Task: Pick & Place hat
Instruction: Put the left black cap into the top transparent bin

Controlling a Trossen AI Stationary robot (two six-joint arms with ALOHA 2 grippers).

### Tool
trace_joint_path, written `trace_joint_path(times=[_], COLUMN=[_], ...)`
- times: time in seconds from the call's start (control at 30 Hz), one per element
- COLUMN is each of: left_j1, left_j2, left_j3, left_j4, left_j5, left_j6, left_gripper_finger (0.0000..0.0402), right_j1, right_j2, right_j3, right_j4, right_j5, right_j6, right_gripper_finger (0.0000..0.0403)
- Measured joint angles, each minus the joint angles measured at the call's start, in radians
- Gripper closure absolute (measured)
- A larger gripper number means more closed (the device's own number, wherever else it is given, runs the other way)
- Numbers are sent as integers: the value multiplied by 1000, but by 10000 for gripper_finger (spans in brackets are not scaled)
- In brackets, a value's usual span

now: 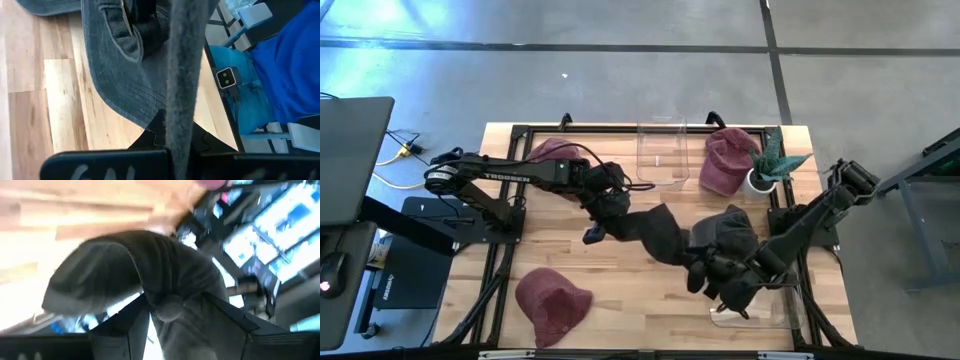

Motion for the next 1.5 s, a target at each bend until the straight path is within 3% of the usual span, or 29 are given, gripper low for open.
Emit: trace_joint_path(times=[0.17,0.37,0.47,0.6,0.8,1.0,1.23,1.37,1.5], left_j1=[0,0,0,0,1,1,1,0,0], left_j2=[0,0,0,0,0,0,0,-28,-121], left_j3=[0,0,1,1,1,1,1,0,-56], left_j4=[1,14,26,3,-130,-298,-396,-438,-431], left_j5=[-3,-73,-85,-93,-295,-453,-478,-477,-483], left_j6=[0,0,0,22,26,27,46,53,50], left_gripper_finger=[402,388,364,314,252,239,239,239,239], right_j1=[-57,-91,-94,-89,-65,-73,-134,-217,-321], right_j2=[0,0,0,0,0,-1,-1,-1,-2], right_j3=[0,0,0,0,0,0,89,222,383], right_j4=[95,135,136,133,127,131,110,-55,-389], right_j5=[-10,-30,-8,91,221,206,202,217,137], right_j6=[6,23,96,319,524,629,711,846,1111], right_gripper_finger=[269,378,379,368,381,381,381,381,381])
